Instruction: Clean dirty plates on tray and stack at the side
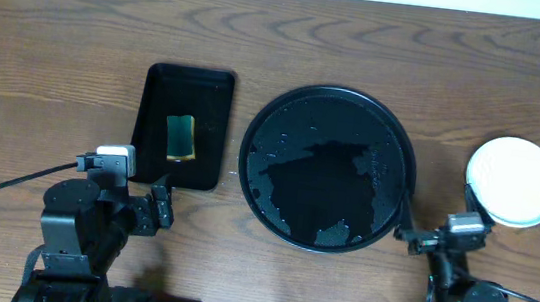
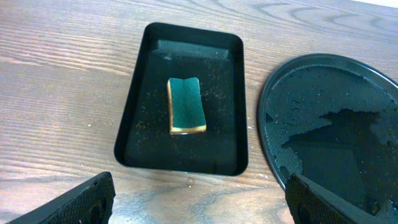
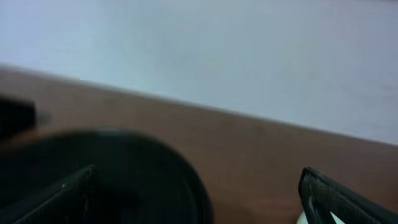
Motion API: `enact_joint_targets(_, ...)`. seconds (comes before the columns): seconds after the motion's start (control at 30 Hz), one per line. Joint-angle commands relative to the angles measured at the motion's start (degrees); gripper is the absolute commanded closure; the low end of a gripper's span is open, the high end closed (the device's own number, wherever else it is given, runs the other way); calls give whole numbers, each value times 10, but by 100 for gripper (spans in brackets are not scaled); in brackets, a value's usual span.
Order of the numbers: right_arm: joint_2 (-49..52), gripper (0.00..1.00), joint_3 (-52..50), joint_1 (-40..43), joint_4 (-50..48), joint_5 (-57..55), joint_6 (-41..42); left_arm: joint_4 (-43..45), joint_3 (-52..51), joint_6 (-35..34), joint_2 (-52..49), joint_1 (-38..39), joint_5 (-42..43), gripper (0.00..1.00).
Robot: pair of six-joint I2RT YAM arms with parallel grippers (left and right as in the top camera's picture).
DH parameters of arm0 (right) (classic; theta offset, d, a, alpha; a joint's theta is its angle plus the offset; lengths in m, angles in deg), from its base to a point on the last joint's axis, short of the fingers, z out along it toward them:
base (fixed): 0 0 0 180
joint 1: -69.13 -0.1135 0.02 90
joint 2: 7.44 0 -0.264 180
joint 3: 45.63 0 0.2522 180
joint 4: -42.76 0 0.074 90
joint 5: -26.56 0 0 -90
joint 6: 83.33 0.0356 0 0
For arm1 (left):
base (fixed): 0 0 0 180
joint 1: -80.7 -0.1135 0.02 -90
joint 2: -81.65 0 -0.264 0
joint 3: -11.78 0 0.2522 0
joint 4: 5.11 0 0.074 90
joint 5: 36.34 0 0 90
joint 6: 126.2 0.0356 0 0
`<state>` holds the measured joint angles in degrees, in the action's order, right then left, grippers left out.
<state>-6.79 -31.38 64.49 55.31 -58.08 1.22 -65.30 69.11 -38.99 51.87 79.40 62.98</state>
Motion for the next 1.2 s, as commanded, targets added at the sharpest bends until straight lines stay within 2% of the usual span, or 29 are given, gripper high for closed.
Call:
enact_joint_targets(0.0, -3, 1, -2, -7, 46, 0, -97, 0, -3, -3, 2, -1, 7, 12)
enact_joint_targets(1.17, -3, 1, -2, -7, 52, -8, -94, 0, -3, -3, 2, -1, 7, 12)
